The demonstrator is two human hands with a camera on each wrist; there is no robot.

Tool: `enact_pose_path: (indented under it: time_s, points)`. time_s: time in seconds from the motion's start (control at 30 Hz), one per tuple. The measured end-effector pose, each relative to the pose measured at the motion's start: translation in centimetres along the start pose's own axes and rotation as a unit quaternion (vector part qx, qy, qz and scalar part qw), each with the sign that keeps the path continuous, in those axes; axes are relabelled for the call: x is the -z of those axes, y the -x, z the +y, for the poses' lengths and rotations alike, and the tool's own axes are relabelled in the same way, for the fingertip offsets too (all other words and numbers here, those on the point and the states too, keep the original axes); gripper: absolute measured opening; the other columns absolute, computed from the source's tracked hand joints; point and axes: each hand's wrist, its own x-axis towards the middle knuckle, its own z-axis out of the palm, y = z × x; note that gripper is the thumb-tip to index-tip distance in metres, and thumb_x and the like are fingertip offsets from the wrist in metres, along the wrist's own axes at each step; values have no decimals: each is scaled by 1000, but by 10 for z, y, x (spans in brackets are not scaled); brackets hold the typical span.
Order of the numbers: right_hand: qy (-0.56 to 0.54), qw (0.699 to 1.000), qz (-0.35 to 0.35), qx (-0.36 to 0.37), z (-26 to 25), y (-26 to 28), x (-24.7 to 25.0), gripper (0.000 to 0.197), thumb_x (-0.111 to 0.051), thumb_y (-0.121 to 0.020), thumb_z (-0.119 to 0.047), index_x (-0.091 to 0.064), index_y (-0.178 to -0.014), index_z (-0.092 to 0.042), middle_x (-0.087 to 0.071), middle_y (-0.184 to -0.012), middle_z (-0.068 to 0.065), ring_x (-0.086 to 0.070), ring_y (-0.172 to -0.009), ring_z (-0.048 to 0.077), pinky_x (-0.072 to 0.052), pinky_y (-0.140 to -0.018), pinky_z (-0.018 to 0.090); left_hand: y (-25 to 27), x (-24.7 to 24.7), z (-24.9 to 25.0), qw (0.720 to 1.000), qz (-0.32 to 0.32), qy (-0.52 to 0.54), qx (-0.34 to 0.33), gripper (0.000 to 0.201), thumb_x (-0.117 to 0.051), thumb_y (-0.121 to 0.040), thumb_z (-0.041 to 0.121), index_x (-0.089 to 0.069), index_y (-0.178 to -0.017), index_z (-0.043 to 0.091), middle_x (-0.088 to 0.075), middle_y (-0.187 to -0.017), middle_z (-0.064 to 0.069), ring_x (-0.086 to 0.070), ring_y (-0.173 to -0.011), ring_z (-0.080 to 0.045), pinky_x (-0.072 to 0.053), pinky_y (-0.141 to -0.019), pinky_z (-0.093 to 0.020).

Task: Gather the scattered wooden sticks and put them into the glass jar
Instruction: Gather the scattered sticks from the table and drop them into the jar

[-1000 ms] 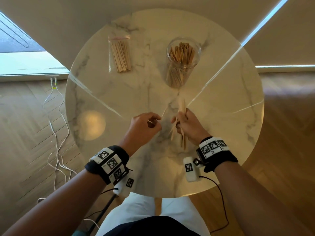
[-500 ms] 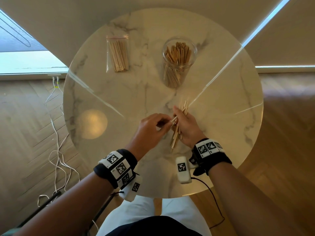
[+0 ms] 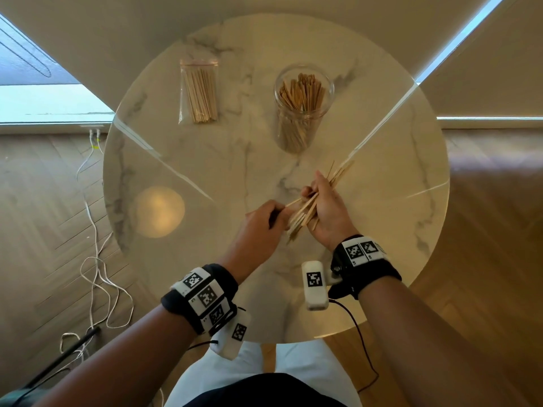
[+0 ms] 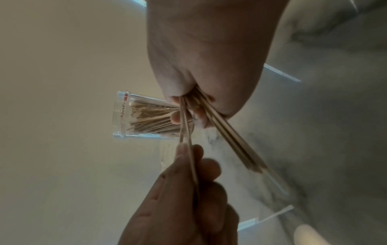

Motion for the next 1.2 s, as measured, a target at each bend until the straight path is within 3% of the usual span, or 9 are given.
enact_pose_path:
  time_s: [0.1,0.27,0.4,0.53,0.7,0.83,1.0,1.1,1.2]
  points:
    - [-42,999,8,4,-1,-1,-5,41,-51,-105,-42,-47,-71,-20,-48,-59,-2,-45,-50,10,-43,-55,27,1,-5,4,1000,12,7,-20,15,-63,-103,30,-65,-92,19,-66,-74,7,-53,-57,-1,-41,-54,-12]
    - [-197,980,6,13,-7,4,-11,45,-50,-105,-43,-46,-68,-17,-37,-54,-3,-46,-50,12,-60,-76,40,4,-3,5,991,53,-35,-117,14,-58,-103,31,-63,-97,20,-60,-91,8,-55,-78,-7,-41,-68,-11]
    - [-252,967,-44,1,-11,13,-12,40,-50,-105,-42,-43,-74,-19,-37,-53,-6,-40,-38,4,-45,-44,17,2,0,1,972,138,17,-188,34,-42,-105,36,-58,-114,7,-57,-109,-2,-55,-98,-18,-45,-89,-27]
    - [-255,963,-70,-48,3,32,-22,42,-55,-103,-44,-43,-70,-20,-29,-55,-7,-28,-38,5,-33,-39,15,-4,-15,14,964,156,52,-211,37,-41,-105,31,-55,-122,2,-56,-122,-9,-54,-114,-23,-43,-102,-43]
    - [-275,957,-78,-53,-7,32,-19,47,-57,-101,-44,-38,-64,-21,-20,-57,-7,-20,-40,8,-24,-38,19,0,-12,14,944,137,78,-291,46,-33,-109,47,-49,-127,8,-53,-130,-6,-53,-123,-28,-42,-107,-48]
    - [-137,982,-89,-91,6,36,-20,40,-72,-90,-50,-49,-71,-22,-31,-68,2,-34,-60,15,-32,-61,26,4,-13,18,945,95,41,-311,45,-34,-108,48,-48,-130,12,-51,-134,-2,-53,-127,-27,-43,-105,-56]
    - [1,992,-122,-38,-20,66,-11,44,-54,-104,-28,-37,-64,-23,-25,-54,-5,-20,-41,8,-16,-41,23,-7,19,21,951,101,98,-276,67,-32,-107,57,-48,-132,-3,-53,-131,-20,-53,-125,-34,-44,-106,-55]
    - [208,960,-182,-31,-20,81,-5,41,-54,-105,-26,-38,-67,-25,-26,-57,-3,-20,-45,11,-20,-43,25,-28,39,46,960,95,126,-230,73,-31,-106,58,-41,-144,-3,-52,-142,-18,-52,-134,-27,-43,-114,-42]
    - [364,904,-222,-31,-23,84,-12,33,-54,-105,-27,-41,-75,-23,-31,-57,-3,-23,-48,13,-24,-44,26,-49,40,72,966,22,149,-212,44,-36,-110,36,-49,-144,10,-61,-140,-7,-57,-134,-15,-45,-115,-40]
